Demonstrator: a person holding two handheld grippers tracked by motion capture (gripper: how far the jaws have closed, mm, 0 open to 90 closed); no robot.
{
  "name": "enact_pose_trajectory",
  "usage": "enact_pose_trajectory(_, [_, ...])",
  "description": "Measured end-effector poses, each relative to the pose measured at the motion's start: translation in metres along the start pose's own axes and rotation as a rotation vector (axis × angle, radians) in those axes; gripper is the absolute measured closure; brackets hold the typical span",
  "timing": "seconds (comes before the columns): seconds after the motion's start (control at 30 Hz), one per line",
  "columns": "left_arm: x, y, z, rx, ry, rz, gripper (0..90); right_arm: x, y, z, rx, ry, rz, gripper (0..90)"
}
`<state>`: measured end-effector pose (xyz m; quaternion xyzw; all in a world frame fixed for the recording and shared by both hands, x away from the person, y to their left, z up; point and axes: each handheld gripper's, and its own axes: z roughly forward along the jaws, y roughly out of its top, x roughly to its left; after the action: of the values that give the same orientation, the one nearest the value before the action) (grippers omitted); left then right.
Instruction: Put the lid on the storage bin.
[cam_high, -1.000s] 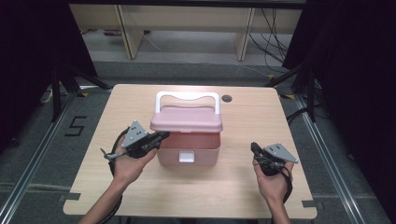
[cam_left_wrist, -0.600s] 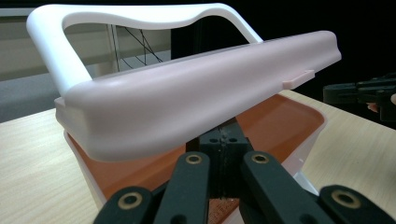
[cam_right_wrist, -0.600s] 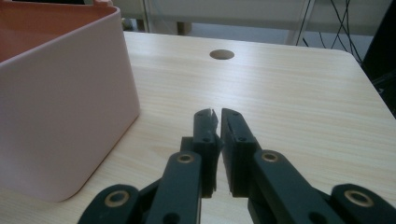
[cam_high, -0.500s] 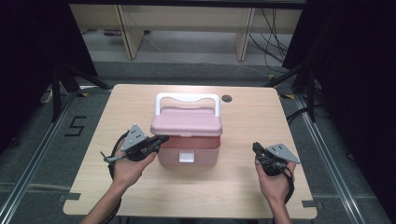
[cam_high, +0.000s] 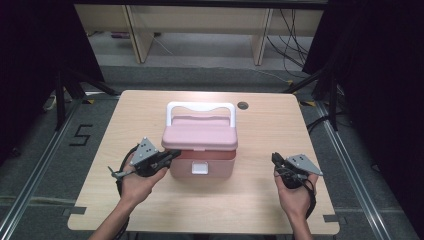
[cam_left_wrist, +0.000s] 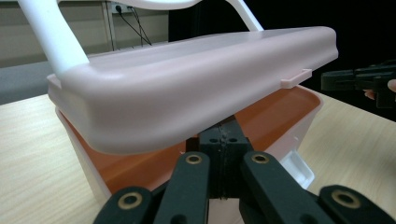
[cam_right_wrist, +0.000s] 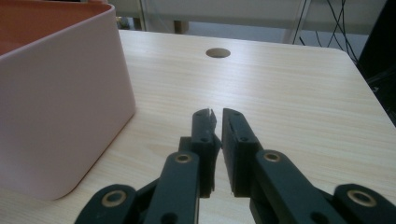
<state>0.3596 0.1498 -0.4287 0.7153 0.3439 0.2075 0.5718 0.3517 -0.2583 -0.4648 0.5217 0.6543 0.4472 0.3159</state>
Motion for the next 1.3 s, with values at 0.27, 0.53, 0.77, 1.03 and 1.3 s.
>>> enact_pose_trajectory(0.27, [0.000, -0.005, 0.000, 0.015, -0.007, -0.002, 90.0, -0.001, 0.000, 0.001, -0.003, 0.006, -0.036, 83.5])
enact_pose_trajectory(0.53, [0.000, -0.009, 0.000, 0.019, -0.008, -0.005, 90.0, 0.000, -0.001, 0.002, -0.006, -0.001, -0.043, 83.1])
enact_pose_trajectory(0.77, [0.000, -0.013, -0.001, 0.017, -0.013, -0.016, 90.0, 0.001, -0.001, 0.003, -0.007, 0.006, -0.039, 82.9])
enact_pose_trajectory(1.03, [-0.001, -0.014, -0.005, 0.022, -0.014, -0.024, 90.0, 0.001, -0.001, 0.002, -0.006, 0.002, -0.038, 82.7])
enact_pose_trajectory(1.3, [-0.002, -0.015, -0.009, 0.018, -0.017, -0.037, 90.0, 0.000, -0.001, 0.002, -0.003, 0.007, -0.047, 82.5])
